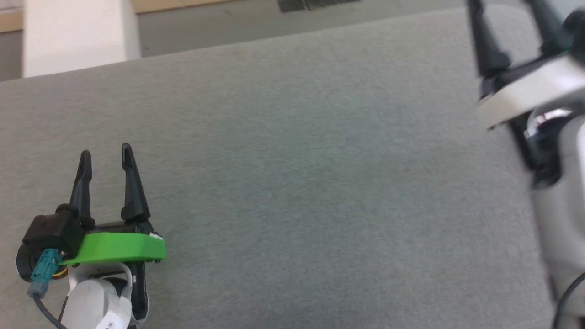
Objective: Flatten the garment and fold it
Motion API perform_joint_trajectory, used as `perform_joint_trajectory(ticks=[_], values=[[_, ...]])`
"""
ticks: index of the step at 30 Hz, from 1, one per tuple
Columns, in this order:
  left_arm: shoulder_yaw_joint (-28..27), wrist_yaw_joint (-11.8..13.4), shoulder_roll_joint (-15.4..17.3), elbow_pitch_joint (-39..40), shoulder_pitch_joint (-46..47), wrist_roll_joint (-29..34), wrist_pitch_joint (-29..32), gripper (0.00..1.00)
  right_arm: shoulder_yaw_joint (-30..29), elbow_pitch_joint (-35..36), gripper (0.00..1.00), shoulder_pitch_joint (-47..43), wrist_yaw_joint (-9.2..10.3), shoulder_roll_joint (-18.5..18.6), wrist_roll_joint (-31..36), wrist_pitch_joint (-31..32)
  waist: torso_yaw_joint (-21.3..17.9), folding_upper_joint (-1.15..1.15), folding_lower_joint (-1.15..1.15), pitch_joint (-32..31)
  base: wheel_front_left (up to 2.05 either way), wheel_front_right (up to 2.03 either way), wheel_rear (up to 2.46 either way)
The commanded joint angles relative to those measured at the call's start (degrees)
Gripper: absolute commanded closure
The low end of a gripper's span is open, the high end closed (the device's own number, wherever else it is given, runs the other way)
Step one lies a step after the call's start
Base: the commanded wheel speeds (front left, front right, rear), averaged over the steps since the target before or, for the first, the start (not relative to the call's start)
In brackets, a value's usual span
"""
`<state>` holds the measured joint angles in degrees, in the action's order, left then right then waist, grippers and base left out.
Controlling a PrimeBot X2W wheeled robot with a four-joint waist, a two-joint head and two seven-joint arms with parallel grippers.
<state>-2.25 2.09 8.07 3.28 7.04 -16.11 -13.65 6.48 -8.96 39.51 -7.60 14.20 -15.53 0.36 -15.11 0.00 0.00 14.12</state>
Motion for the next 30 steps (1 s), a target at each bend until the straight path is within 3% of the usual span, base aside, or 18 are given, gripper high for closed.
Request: perform_joint_trajectory(ticks=[1,5,9,16,30], values=[[-0.27,0.26,0.03,-0.24,0.14,0.49,-0.45,0.0,-0.84,1.25,0.0,-2.07,0.11,-2.06,0.74,-1.32,3.29,0.0,0.0,-2.85,0.0,0.0,0.0],[-0.63,0.52,-0.27,-0.74,-0.16,0.64,-0.87,0.0,-3.54,4.14,0.0,-7.63,0.11,-8.04,3.04,-5.14,5.35,0.0,0.0,-4.63,0.0,0.0,0.0],[-0.97,0.89,-0.92,-1.21,-0.78,0.76,-1.14,0.0,-4.86,5.57,0.0,-13.38,0.11,-10.79,3.64,-8.57,7.03,0.0,0.0,-6.54,0.0,0.0,0.0],[-0.62,1.23,-2.26,-2.4,-1.59,1.47,-1.31,0.0,-6.49,4.37,0.0,-21.77,0.11,-11.3,-1.31,-13.46,9.17,0.0,0.0,-9.62,0.0,0.0,0.0],[1.79,1.34,-4.34,-5.57,-3.34,3.61,-1.34,0.0,-6.88,0.46,0.0,-31.06,0.11,-11.31,0.91,-15.32,10.17,0.0,0.0,-11.19,0.0,0.0,0.0]])
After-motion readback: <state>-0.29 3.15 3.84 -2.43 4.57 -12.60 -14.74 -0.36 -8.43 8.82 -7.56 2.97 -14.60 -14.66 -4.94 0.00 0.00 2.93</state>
